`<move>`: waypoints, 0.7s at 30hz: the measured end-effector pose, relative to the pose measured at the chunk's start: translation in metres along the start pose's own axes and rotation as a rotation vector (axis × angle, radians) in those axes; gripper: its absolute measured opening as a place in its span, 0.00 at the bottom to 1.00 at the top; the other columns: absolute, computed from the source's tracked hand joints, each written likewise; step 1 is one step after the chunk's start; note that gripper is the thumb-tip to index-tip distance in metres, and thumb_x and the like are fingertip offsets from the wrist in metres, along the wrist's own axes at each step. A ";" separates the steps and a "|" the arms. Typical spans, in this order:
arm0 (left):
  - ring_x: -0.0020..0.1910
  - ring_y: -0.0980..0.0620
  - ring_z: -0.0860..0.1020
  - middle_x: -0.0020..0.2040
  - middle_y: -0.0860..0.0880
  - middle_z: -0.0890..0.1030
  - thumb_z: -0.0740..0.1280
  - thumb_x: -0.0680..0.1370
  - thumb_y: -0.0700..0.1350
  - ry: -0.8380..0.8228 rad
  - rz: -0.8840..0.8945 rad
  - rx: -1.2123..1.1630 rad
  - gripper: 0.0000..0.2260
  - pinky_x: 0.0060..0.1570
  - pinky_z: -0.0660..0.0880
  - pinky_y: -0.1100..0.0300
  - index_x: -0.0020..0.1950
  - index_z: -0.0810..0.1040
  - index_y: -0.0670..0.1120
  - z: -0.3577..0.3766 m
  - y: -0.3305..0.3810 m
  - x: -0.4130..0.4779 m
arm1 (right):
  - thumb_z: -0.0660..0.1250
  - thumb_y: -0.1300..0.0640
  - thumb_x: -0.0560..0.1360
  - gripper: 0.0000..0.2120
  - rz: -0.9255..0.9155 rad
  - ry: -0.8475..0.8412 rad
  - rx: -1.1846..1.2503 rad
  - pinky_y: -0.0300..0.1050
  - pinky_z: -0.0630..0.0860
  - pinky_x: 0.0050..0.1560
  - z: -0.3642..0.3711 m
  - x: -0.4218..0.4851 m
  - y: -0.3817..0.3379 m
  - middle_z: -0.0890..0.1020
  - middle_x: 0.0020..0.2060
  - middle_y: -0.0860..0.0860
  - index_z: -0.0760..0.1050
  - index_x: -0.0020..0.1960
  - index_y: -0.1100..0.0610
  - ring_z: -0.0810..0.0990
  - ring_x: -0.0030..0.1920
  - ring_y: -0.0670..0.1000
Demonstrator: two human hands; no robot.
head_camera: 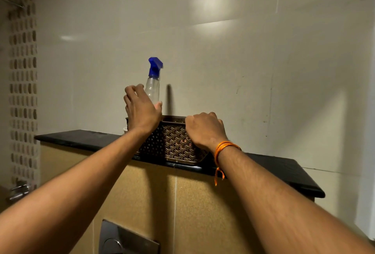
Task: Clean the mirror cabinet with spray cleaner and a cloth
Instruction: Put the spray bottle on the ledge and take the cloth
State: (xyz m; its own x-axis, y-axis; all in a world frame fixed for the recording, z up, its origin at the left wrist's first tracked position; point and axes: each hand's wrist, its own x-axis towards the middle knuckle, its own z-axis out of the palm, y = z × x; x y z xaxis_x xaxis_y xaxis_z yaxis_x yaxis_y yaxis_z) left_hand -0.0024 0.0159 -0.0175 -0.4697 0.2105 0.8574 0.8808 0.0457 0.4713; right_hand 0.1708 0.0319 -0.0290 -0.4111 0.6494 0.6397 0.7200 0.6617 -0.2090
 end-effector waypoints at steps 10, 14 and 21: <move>0.49 0.50 0.76 0.52 0.48 0.79 0.67 0.78 0.45 -0.418 0.470 0.129 0.06 0.52 0.75 0.55 0.53 0.78 0.45 0.006 0.047 0.011 | 0.47 0.55 0.81 0.19 -0.015 0.020 0.045 0.54 0.68 0.56 -0.003 -0.006 -0.001 0.80 0.49 0.57 0.74 0.42 0.55 0.71 0.57 0.60; 0.55 0.47 0.77 0.59 0.45 0.80 0.62 0.80 0.42 -1.008 0.284 0.375 0.12 0.56 0.71 0.56 0.61 0.78 0.42 0.020 0.067 0.018 | 0.47 0.56 0.80 0.19 0.011 0.014 0.056 0.55 0.67 0.55 0.000 -0.003 0.001 0.80 0.46 0.56 0.73 0.39 0.56 0.70 0.56 0.59; 0.40 0.51 0.75 0.47 0.43 0.76 0.58 0.83 0.49 -1.259 -0.042 0.542 0.14 0.51 0.70 0.57 0.55 0.73 0.38 0.014 0.073 0.023 | 0.47 0.55 0.81 0.21 -0.014 0.014 0.033 0.55 0.67 0.57 0.002 -0.001 0.002 0.81 0.52 0.58 0.78 0.47 0.59 0.70 0.56 0.60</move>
State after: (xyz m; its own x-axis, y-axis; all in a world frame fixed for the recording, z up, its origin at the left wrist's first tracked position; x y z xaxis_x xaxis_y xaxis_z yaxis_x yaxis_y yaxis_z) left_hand 0.0524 0.0373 0.0339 -0.3809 0.9228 -0.0582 0.9171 0.3851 0.1034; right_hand 0.1712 0.0330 -0.0314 -0.4132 0.6345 0.6532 0.6953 0.6830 -0.2237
